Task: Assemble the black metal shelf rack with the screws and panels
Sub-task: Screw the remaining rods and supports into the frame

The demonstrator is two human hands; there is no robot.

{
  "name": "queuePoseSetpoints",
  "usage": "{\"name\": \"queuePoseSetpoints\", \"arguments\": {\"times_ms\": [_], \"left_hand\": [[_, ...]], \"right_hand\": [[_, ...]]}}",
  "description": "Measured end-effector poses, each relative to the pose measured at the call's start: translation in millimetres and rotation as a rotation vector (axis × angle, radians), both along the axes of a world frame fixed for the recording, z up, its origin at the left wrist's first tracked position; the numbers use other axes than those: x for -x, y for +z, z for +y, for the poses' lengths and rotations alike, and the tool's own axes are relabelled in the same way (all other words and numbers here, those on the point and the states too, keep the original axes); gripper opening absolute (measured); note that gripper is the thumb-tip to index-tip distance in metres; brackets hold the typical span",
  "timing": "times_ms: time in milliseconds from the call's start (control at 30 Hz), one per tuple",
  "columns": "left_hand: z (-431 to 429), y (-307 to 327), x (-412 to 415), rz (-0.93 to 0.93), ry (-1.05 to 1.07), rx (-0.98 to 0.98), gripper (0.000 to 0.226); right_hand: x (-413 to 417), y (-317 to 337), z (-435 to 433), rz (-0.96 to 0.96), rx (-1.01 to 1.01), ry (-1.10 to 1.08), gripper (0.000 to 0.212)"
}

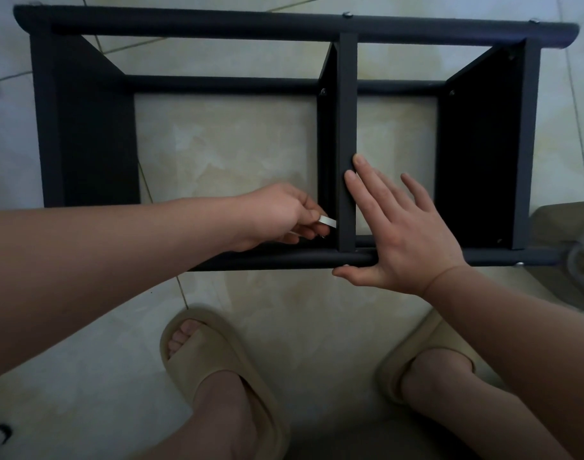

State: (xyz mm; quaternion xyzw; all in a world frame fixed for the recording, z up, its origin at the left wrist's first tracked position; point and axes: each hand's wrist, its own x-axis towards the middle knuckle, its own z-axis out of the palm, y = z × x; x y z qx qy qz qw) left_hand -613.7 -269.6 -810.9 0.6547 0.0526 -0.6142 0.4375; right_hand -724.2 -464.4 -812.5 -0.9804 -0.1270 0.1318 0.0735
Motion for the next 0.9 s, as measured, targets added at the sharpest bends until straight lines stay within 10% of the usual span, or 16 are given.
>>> {"name": "queuePoseSetpoints", "arguments": {"times_ms": [900], "left_hand": [[8, -3, 9, -0.242, -0.284, 0.002, 0.018]], "right_hand": [[0, 3, 1, 0.029, -0.023, -0.001, 0.118]]}}
